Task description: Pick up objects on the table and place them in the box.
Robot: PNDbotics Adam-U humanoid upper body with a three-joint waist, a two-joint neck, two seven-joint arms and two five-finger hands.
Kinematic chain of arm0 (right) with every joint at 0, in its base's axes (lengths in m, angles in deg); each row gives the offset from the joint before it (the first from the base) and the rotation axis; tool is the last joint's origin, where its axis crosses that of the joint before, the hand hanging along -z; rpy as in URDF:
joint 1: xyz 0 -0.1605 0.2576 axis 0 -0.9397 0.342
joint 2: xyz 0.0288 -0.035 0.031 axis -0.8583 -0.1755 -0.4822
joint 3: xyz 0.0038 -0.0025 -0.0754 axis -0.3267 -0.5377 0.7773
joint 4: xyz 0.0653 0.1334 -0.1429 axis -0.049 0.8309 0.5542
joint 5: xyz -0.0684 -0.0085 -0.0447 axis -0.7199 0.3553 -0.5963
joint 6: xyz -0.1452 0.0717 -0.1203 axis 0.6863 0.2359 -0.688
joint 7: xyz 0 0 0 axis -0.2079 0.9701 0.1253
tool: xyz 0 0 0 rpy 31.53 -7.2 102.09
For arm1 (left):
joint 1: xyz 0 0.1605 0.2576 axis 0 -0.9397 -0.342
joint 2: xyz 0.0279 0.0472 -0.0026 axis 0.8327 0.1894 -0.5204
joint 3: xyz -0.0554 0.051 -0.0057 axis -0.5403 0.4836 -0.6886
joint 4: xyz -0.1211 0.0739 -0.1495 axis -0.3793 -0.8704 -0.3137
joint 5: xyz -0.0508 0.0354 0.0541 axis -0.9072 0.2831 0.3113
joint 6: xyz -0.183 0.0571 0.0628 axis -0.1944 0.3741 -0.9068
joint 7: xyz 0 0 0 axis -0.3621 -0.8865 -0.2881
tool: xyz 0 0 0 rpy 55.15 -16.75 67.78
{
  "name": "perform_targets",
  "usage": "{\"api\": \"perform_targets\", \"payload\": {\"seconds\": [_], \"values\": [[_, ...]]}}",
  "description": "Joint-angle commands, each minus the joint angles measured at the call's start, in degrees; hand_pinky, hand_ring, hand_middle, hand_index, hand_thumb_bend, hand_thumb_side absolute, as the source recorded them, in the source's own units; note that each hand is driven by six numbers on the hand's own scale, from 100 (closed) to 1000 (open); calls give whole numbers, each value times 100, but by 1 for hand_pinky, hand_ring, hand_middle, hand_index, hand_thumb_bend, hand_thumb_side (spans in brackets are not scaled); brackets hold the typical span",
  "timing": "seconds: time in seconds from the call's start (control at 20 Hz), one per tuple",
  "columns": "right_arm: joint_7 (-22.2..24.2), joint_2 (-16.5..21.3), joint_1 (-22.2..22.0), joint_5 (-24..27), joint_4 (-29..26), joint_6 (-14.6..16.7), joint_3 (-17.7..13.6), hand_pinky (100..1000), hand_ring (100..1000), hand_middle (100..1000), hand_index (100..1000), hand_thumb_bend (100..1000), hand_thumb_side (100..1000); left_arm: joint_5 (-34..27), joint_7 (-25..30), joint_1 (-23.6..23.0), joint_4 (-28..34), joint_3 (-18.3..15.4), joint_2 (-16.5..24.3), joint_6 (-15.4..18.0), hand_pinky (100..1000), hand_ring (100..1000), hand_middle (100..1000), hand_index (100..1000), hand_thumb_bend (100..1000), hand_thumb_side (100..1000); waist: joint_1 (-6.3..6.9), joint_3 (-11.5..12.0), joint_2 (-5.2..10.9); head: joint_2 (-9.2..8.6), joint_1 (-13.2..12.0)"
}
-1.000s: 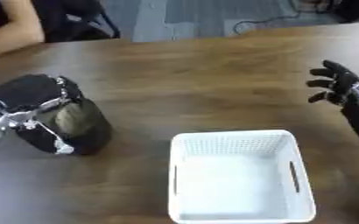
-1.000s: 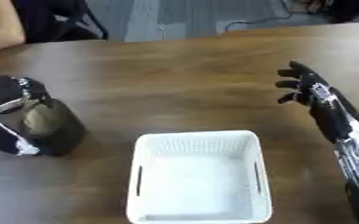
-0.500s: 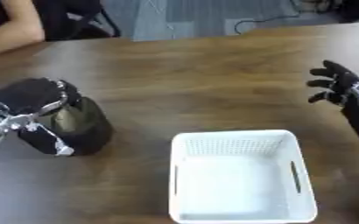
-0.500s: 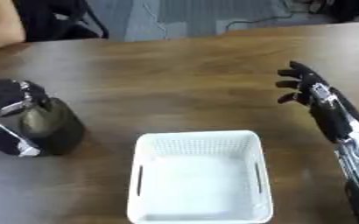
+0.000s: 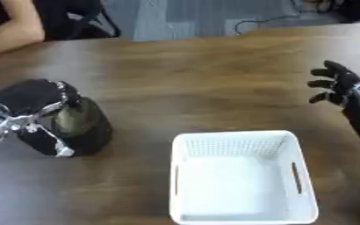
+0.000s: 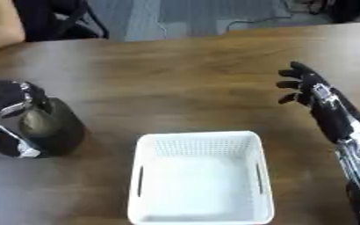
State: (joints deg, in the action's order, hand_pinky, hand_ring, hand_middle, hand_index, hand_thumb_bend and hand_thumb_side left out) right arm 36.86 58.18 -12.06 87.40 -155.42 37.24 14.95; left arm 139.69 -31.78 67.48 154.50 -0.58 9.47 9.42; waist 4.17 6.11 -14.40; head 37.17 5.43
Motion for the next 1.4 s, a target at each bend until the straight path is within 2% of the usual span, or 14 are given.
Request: {"api": "perform_targets", "payload": {"seconds": [0.05,0.7,0.85,0.95,1.0,1.15,1.4], "values": [[3,75,102,6,-105,13,-39,655,827,865,1000,100,1000,-61,-3,44,-37,45,40,43,100,100,546,659,623,402,-25,-12,58,-71,-75],[-11,73,137,6,-103,30,-50,655,826,864,1000,100,1000,-152,-77,-140,-152,97,-116,19,100,100,493,606,625,396,-78,-3,3,-81,-97],[-16,76,136,4,-99,34,-51,655,826,864,1000,100,1000,-144,-139,-144,-141,72,-120,-13,100,100,395,505,586,320,-81,6,0,-76,-93],[-16,75,134,1,-99,34,-52,655,826,864,1000,100,1000,-126,-287,-132,-110,32,-116,-77,100,100,285,396,556,210,-80,12,2,-76,-87],[-17,76,133,0,-98,34,-52,655,826,864,1000,100,1000,-84,-390,-127,-85,23,-106,-110,100,100,263,385,577,181,-80,13,3,-76,-85],[-20,79,125,-3,-96,36,-55,655,826,864,1000,100,1000,72,-625,-111,50,-7,-92,-141,100,100,260,383,592,159,-79,19,8,-68,-76],[-21,77,118,-6,-96,35,-56,655,826,864,1000,100,1000,195,-581,-90,160,-41,-69,-108,100,100,275,394,633,181,-71,30,22,-68,-64]]}}
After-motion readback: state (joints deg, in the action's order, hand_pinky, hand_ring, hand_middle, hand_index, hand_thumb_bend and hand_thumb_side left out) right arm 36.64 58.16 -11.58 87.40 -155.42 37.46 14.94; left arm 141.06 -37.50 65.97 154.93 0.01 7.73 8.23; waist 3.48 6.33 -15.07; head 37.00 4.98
